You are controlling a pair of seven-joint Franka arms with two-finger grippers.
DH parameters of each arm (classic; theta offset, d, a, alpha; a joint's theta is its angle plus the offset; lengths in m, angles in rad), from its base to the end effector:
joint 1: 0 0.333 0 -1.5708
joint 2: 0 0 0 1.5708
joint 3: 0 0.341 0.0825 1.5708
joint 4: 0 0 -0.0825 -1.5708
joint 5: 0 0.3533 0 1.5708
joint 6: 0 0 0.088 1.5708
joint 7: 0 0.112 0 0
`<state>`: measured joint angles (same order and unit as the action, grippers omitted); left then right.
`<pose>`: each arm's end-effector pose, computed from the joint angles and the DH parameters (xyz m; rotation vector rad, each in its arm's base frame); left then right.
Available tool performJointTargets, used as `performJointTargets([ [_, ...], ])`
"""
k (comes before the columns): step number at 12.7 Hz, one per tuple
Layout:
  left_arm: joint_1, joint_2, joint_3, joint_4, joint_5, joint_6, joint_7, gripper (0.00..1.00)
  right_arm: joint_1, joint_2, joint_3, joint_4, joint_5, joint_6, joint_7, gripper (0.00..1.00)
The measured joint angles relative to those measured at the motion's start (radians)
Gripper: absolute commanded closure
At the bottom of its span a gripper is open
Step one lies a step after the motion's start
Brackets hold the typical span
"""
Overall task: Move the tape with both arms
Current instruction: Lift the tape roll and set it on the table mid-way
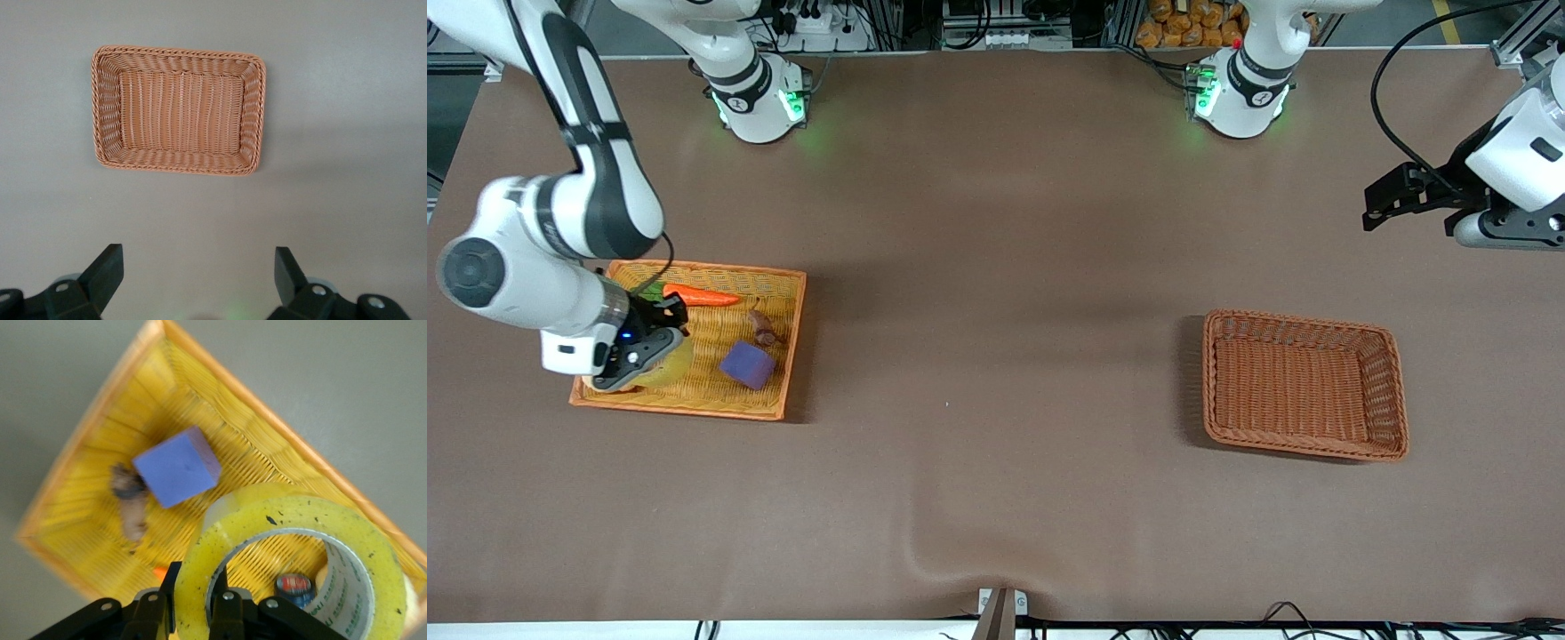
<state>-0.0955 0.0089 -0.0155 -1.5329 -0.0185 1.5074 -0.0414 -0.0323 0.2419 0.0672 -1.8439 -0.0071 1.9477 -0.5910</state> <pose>0.5169 -0.0598 0.6510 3.1232 -0.1101 -0.0558 0.5813 0.0173 0.4193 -2.9369 -0.9539 0.2004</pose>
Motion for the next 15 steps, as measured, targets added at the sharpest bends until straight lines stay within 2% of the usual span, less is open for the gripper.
performJointTargets([
  [2, 0.000, 0.001, -0.001, -0.002, 0.000, 0.000, 0.000, 0.00, 0.094, -0.004, 0.005, 0.115, 0.006, -0.098, 0.154, 1.00],
  [4, 0.000, 0.001, 0.000, -0.004, 0.000, 0.000, 0.000, 0.00, 0.242, 0.006, 0.010, 0.186, 0.017, -0.118, 0.366, 1.00],
  [6, 0.000, 0.001, -0.001, -0.005, 0.000, 0.000, 0.000, 0.00, 0.414, 0.060, 0.014, 0.250, 0.038, -0.105, 0.634, 1.00],
  [8, 0.000, 0.001, -0.001, -0.006, 0.000, 0.000, 0.000, 0.00, 0.556, 0.187, 0.014, 0.375, 0.040, -0.065, 0.852, 1.00],
  [10, 0.000, 0.001, 0.000, -0.007, 0.000, 0.000, 0.000, 0.00, 0.633, 0.347, 0.013, 0.494, 0.045, 0.023, 0.982, 1.00],
  [13, 0.000, 0.002, -0.001, -0.008, 0.000, 0.000, 0.000, 0.00, 0.713, 0.553, 0.012, 0.566, 0.057, 0.196, 1.103, 1.00],
  [15, 0.000, 0.002, -0.001, -0.008, 0.000, 0.000, 0.000, 0.00, 0.761, 0.637, 0.011, 0.615, 0.059, 0.225, 1.139, 1.00],
])
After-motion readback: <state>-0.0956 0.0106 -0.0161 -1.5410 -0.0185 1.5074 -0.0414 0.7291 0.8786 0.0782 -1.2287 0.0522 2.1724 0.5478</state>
